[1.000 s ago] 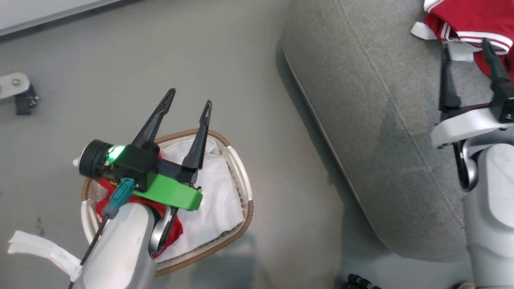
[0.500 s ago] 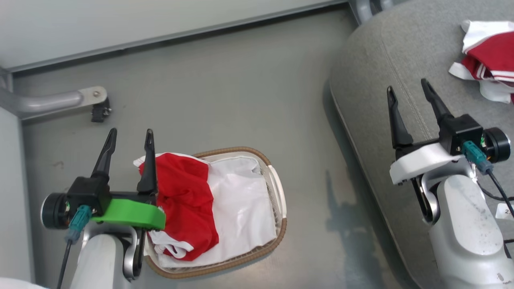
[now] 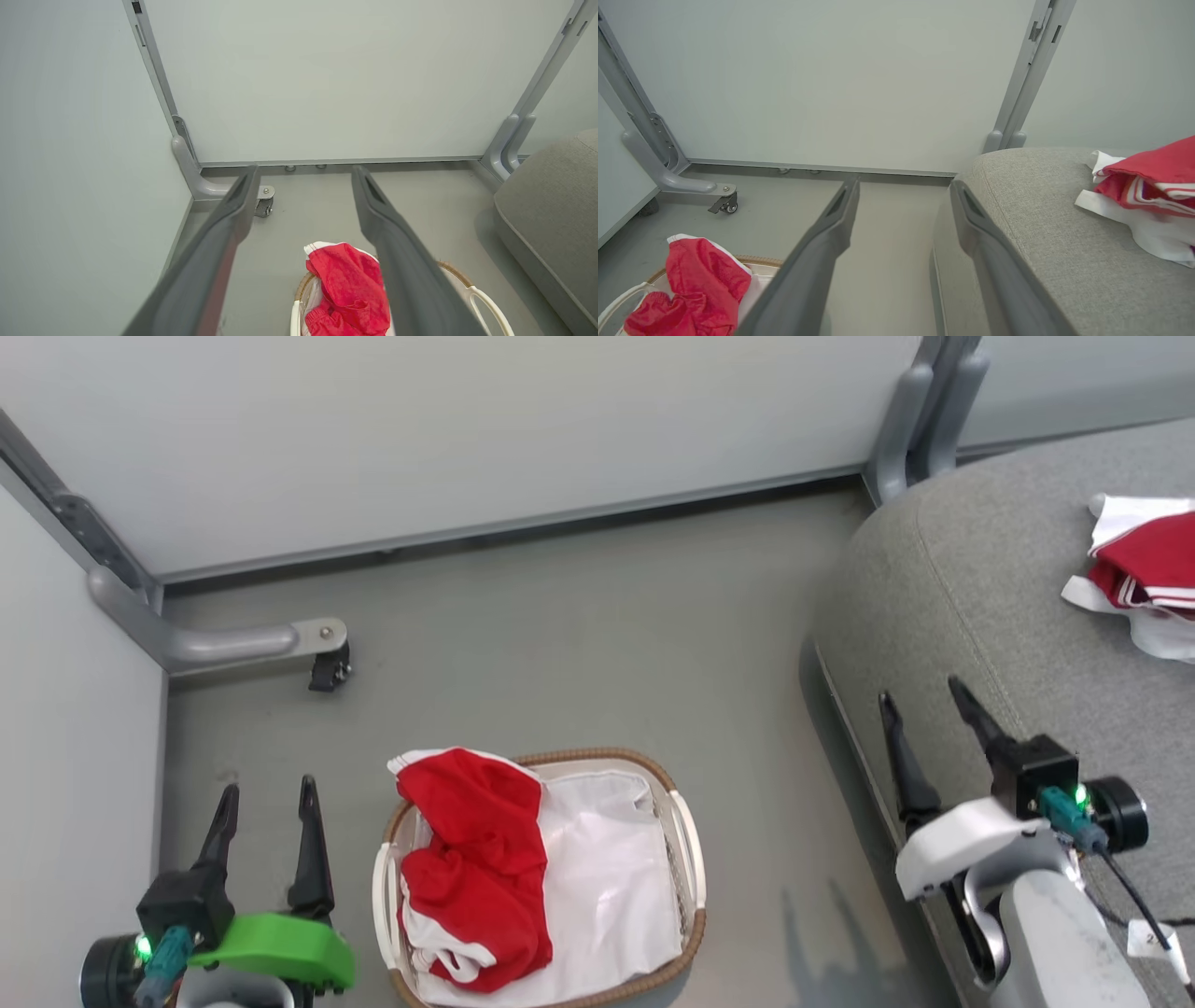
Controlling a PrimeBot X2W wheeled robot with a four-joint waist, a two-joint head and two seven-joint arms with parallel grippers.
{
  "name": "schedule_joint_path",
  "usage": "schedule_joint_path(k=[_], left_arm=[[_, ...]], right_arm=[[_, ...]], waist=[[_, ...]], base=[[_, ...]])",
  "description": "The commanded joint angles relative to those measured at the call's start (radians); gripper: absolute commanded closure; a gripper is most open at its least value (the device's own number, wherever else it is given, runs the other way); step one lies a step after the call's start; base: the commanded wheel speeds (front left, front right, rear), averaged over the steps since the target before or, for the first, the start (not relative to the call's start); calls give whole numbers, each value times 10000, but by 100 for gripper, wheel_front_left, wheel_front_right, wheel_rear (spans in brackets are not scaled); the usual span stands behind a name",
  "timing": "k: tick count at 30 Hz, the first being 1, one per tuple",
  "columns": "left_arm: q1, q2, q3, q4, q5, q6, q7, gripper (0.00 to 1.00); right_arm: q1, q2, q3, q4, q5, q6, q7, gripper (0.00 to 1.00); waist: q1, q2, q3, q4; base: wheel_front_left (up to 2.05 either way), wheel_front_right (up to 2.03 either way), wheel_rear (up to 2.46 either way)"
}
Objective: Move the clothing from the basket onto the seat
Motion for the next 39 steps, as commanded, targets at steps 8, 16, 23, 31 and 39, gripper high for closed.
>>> schedule_joint_path(k=[8, 16, 23, 31, 39], left_arm=[[967, -41, 293, 80, -173, -26, -10, 0], [1045, -43, 167, 101, -368, -26, -9, 0], [304, -39, -250, 206, -319, -26, -9, 0], [-1135, -32, -784, 967, -315, -26, -8, 0], [-2612, 192, -1522, 1791, -157, -25, -8, 0]], right_arm=[[973, 4, 124, 109, 202, -12, -5, 0], [1037, 8, 242, 13, 391, -12, -5, 0], [365, 8, 401, -279, 498, -12, -5, 0], [-636, 7, 728, -784, 690, -12, -5, 0], [-1443, 9, 903, -1217, 1048, -10, -5, 0]], waist=[[0, 0, -972, -19], [0, 0, -890, -112], [0, 0, -23, -219], [0, 0, 1560, -526], [0, 0, 3018, -862]], base=[[0, 0, 0], [0, 0, 0], [0, 0, 0], [0, 0, 0], [0, 0, 0]])
